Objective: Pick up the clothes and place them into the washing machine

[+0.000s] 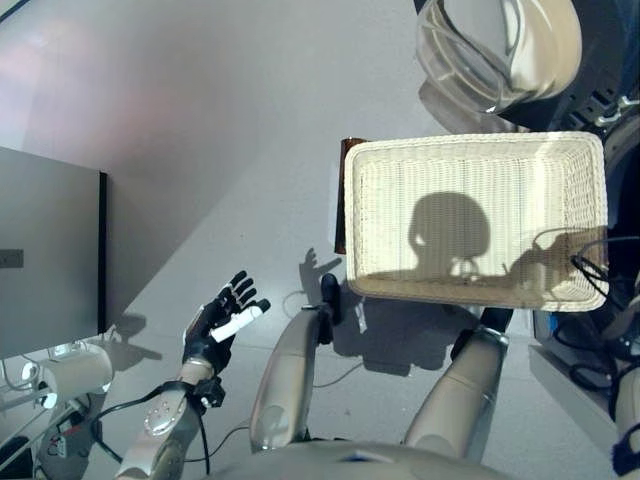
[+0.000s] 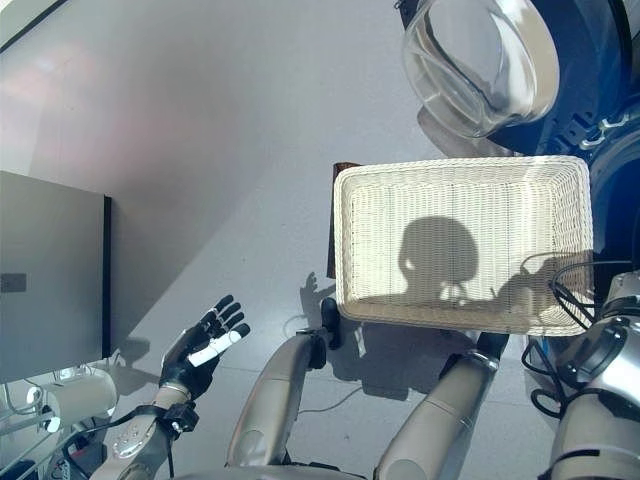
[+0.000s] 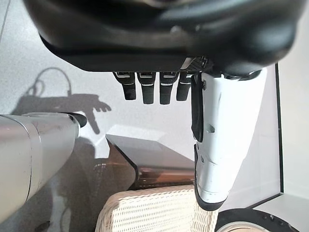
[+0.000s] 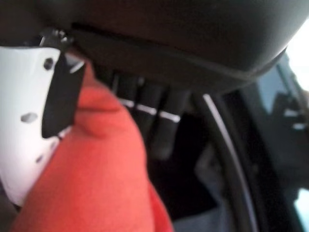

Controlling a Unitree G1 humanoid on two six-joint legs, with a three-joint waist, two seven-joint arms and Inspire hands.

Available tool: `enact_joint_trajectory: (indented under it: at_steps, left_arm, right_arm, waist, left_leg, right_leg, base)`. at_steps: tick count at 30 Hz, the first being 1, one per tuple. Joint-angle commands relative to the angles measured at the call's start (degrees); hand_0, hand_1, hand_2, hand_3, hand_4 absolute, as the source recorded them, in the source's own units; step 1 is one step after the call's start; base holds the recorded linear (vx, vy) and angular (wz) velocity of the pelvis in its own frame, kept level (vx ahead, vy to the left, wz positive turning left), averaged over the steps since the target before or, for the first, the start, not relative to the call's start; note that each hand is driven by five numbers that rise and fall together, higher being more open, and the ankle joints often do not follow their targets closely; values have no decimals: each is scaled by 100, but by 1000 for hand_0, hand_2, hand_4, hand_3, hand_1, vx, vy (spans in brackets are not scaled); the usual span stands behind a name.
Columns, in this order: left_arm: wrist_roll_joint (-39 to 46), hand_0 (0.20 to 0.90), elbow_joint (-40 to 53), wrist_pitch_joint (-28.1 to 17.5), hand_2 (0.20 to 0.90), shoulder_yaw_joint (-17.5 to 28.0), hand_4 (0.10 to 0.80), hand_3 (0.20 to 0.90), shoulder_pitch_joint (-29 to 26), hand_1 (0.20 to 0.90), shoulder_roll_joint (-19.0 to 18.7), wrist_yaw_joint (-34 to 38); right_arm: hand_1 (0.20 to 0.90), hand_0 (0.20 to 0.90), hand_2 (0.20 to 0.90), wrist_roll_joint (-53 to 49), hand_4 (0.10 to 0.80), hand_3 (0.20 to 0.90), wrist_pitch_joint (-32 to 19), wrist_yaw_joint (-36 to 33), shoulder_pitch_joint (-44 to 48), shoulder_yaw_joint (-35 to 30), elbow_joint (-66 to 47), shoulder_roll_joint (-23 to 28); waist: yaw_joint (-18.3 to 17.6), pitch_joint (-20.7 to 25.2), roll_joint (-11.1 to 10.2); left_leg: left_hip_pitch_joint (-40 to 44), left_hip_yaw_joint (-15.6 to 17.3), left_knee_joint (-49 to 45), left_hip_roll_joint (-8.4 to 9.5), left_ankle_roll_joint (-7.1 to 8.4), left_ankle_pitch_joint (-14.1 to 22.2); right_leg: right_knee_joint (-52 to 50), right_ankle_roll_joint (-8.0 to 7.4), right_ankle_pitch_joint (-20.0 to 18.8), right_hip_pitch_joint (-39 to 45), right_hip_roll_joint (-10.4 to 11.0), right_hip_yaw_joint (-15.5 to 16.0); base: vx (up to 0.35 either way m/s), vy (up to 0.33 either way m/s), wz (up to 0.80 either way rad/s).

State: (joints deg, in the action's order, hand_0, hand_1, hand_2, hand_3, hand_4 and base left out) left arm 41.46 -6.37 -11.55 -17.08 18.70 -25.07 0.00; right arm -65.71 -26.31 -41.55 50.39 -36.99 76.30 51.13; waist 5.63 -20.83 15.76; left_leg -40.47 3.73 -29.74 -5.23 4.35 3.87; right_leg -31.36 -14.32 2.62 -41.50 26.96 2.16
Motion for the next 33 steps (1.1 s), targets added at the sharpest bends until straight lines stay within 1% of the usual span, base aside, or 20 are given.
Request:
enact_joint_trajectory:
  at_steps: [1, 4, 7, 14, 15, 19, 24, 25, 28, 31, 32, 33]
  left_arm:
    - [89, 900, 85, -306, 900, 226, 800, 900, 199, 900, -222, 81]
    - [111, 900, 106, -326, 900, 278, 800, 900, 197, 900, -218, 130]
    - [121, 900, 125, -338, 900, 293, 800, 900, 206, 900, -231, 134]
    - [162, 900, 167, -359, 900, 342, 800, 900, 196, 900, -231, 117]
    - [174, 900, 212, -374, 900, 333, 800, 900, 160, 900, -237, 111]
    - [214, 900, 204, -356, 900, 367, 800, 900, 147, 900, -255, 94]
    - [275, 900, 132, -356, 900, 447, 800, 900, 120, 900, -175, 34]
    - [275, 900, 135, -356, 900, 458, 800, 900, 133, 900, -188, 33]
    - [278, 900, 164, -362, 900, 549, 800, 900, 136, 900, -171, 14]
    - [272, 900, 224, -381, 900, 623, 800, 900, 171, 900, -155, -1]
    - [273, 900, 231, -378, 900, 634, 800, 900, 187, 900, -168, -2]
    - [237, 900, 213, -370, 900, 689, 800, 900, 200, 900, -170, -25]
  right_arm:
    - [900, 900, 900, 180, 800, 900, -529, -61, -133, 422, -127, 436]
    - [900, 900, 900, 202, 800, 900, -545, -99, -117, 444, -135, 246]
    - [900, 900, 900, 215, 800, 900, -547, -111, -82, 458, -176, 187]
    - [900, 900, 900, 142, 800, 900, -670, 23, -187, 357, -439, -152]
    - [900, 900, 900, 67, 800, 900, -716, 125, -241, 338, -563, -336]
    - [900, 900, 900, -76, 800, 900, -785, 298, -479, 233, -668, -733]
    - [900, 900, 900, -25, 800, 900, -511, 578, -851, 372, -616, -1356]
    - [900, 900, 900, -31, 800, 900, -512, 588, -866, 364, -624, -1379]
    - [900, 900, 900, -26, 800, 900, -429, 756, -1020, 437, -635, -1710]
    - [900, 900, 900, -2, 800, 900, -357, 887, -1137, 492, -671, -1932]
    - [900, 900, 900, -7, 800, 900, -360, 896, -1151, 488, -677, -1954]
    - [900, 900, 900, 9, 800, 900, -289, 1001, -1223, 535, -674, -2078]
  waist:
    - [-124, 340, 22]
    - [-101, 345, 3]
    - [-94, 332, -14]
    - [-90, 274, -129]
    - [-87, 266, -194]
    - [-97, 249, -356]
    - [-77, 282, -631]
    - [-83, 275, -642]
    - [-51, 283, -778]
    - [-15, 301, -886]
    - [-28, 289, -893]
    - [7, 306, -979]
  left_leg:
    - [-83, -339, 658, -366, 384, -492]
    - [-89, -337, 627, -376, 383, -475]
    - [-106, -352, 576, -390, 380, -457]
    - [-66, -388, 542, -418, 382, -452]
    - [-35, -391, 558, -438, 378, -453]
    - [37, -409, 628, -450, 351, -447]
    - [225, -397, 826, -422, 326, -467]
    - [249, -397, 838, -421, 322, -470]
    - [369, -402, 876, -414, 306, -450]
    - [456, -416, 881, -381, 297, -428]
    - [483, -424, 890, -377, 295, -429]
    - [514, -426, 883, -367, 287, -411]
  right_leg:
    - [-666, 319, 512, -154, -260, -145]
    - [-660, 325, 505, -125, -280, -126]
    - [-657, 325, 494, -104, -286, -109]
    - [-536, 308, 428, 89, -332, -33]
    - [-424, 295, 375, 165, -350, 3]
    - [-140, 273, 223, 377, -380, 96]
    - [468, 224, -64, 812, -356, 246]
    - [505, 221, -82, 852, -357, 258]
    - [756, 180, -213, 1104, -316, 361]
    - [958, 160, -297, 1328, -280, 455]
    - [995, 157, -312, 1379, -278, 476]
    - [1136, 137, -376, 1506, -265, 539]
  base:
    - [0, 0, 0]
    - [0, 0, 0]
    - [0, 0, 0]
    - [-1, -5, -1]
    - [0, 0, 0]
    - [11, 4, -3]
    - [41, 17, 5]
    - [33, 9, -2]
    - [42, -3, 2]
    - [39, 7, 1]
    - [40, 0, 4]
    - [38, -3, 2]
